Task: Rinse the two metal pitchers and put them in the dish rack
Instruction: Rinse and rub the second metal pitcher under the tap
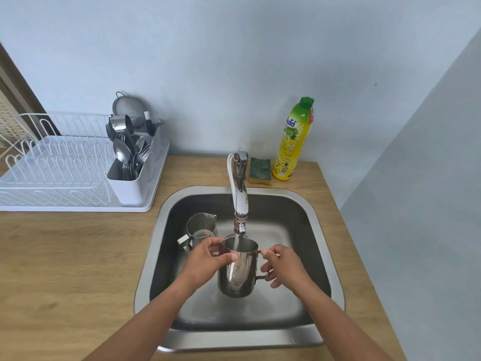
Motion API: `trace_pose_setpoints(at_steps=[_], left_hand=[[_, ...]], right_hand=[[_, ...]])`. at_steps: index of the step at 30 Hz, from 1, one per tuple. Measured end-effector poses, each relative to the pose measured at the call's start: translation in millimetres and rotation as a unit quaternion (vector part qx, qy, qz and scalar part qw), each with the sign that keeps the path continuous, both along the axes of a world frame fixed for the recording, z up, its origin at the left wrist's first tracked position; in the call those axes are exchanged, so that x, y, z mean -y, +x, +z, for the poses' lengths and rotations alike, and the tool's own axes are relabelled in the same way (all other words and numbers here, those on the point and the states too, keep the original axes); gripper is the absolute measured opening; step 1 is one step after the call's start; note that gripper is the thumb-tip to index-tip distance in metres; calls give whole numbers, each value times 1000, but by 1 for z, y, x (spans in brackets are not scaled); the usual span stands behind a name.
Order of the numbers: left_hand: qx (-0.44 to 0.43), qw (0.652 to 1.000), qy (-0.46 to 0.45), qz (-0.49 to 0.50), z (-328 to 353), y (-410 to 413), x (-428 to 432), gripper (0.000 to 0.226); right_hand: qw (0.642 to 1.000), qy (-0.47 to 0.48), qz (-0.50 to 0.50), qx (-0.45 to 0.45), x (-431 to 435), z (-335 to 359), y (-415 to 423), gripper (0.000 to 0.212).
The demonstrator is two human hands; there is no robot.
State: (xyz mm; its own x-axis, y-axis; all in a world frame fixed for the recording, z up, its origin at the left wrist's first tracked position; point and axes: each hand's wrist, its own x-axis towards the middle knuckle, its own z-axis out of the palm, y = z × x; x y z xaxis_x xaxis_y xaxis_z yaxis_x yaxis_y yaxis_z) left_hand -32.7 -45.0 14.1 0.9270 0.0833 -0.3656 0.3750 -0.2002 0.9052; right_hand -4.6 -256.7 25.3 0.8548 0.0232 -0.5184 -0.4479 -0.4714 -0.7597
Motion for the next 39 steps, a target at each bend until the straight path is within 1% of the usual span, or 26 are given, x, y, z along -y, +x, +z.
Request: trace_pose_setpoints(at_steps=[4, 6, 7, 10, 15, 17, 22, 26, 29, 31, 32, 36, 39], left_hand=[[-17, 1000, 5, 13, 0, 1, 2, 33], [-35, 999, 5, 21, 0, 2, 3, 31], [-49, 999, -5, 21, -1, 3, 3, 34], [-87, 995, -46, 19, -1, 4, 0, 52], [-123, 992, -29, 32, 4, 5, -1, 65], [-137, 989, -29, 37, 7, 4, -1, 67], [-168, 985, -34, 32, 13, 2, -1, 63], [-177, 984, -17, 19, 12, 3, -1, 62], [-164, 986, -19, 0, 13, 5, -5, 52], [-146, 988, -40, -23, 14, 6, -10, 40], [-136, 989, -50, -33, 14, 6, -13, 37], [-140, 987, -51, -60, 7, 6, -21, 58], [-151, 983, -74, -74, 1, 5, -18, 67]], right_hand=[[997, -63, 34, 12, -3, 4, 2, 28], [996, -79, 49, 9, -5, 6, 4, 32], [995, -82, 54, 5, -5, 7, 4, 34], [996, -66, 58, -10, -7, 10, 5, 36], [998, -47, 50, -17, -10, 12, 7, 38], [998, -41, 46, -22, -10, 12, 8, 38], [998, -26, 35, -38, -13, 8, 8, 38], [997, -38, 43, -46, -15, 7, 8, 37], [997, -41, 51, -44, -15, 5, 7, 36], [996, -37, 54, -54, -15, 4, 6, 34], [996, -33, 54, -60, -14, 3, 5, 34], [997, -13, 47, -60, -12, 1, 5, 29], [997, -32, 51, -40, -9, 4, 6, 24]])
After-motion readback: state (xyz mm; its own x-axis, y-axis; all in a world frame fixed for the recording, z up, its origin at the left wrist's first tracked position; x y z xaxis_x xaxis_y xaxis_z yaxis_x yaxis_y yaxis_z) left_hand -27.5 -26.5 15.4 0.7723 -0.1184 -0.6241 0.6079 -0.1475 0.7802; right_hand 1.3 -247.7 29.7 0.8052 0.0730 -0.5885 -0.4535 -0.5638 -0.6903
